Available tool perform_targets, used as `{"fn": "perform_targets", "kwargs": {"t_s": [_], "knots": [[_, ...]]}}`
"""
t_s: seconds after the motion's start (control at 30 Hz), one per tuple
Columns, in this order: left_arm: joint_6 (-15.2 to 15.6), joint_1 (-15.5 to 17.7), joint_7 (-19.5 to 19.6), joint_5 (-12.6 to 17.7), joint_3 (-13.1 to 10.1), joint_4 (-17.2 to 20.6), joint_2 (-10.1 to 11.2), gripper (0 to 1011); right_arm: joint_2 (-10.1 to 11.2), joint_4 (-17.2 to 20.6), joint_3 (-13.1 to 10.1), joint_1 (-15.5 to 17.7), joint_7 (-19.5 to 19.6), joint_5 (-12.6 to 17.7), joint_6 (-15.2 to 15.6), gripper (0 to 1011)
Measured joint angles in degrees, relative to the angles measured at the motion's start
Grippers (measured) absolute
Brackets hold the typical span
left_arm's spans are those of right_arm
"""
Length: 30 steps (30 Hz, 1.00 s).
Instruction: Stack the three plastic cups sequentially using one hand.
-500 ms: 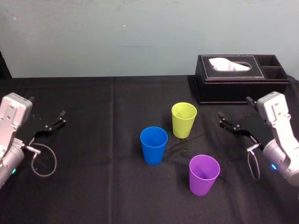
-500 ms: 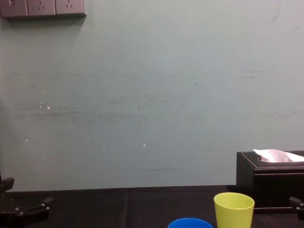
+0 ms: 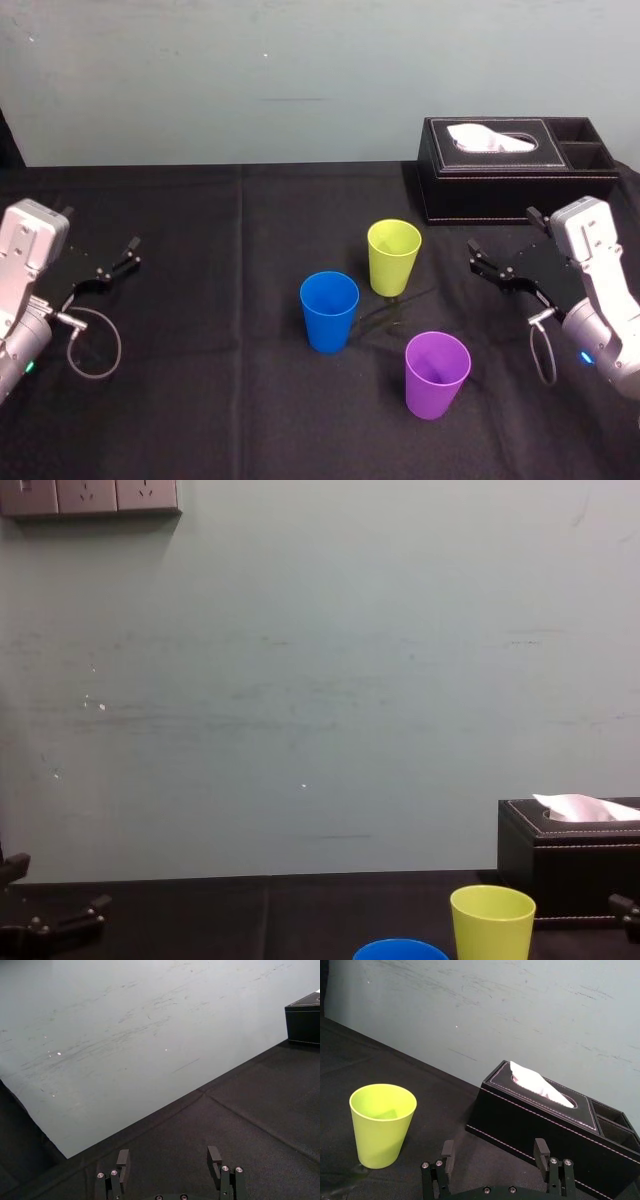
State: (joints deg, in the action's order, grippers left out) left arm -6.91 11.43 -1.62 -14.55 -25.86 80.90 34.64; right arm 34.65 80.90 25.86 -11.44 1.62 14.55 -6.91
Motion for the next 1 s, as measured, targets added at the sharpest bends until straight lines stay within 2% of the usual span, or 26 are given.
{"fn": "perform_targets", "kwargs": {"t_s": [1.0], "knots": [[0.0,0.0,0.0,0.0,0.0,0.0,0.0,1010,0.0,0.0,0.0,0.0,0.0,0.0,0.0,1003]]}}
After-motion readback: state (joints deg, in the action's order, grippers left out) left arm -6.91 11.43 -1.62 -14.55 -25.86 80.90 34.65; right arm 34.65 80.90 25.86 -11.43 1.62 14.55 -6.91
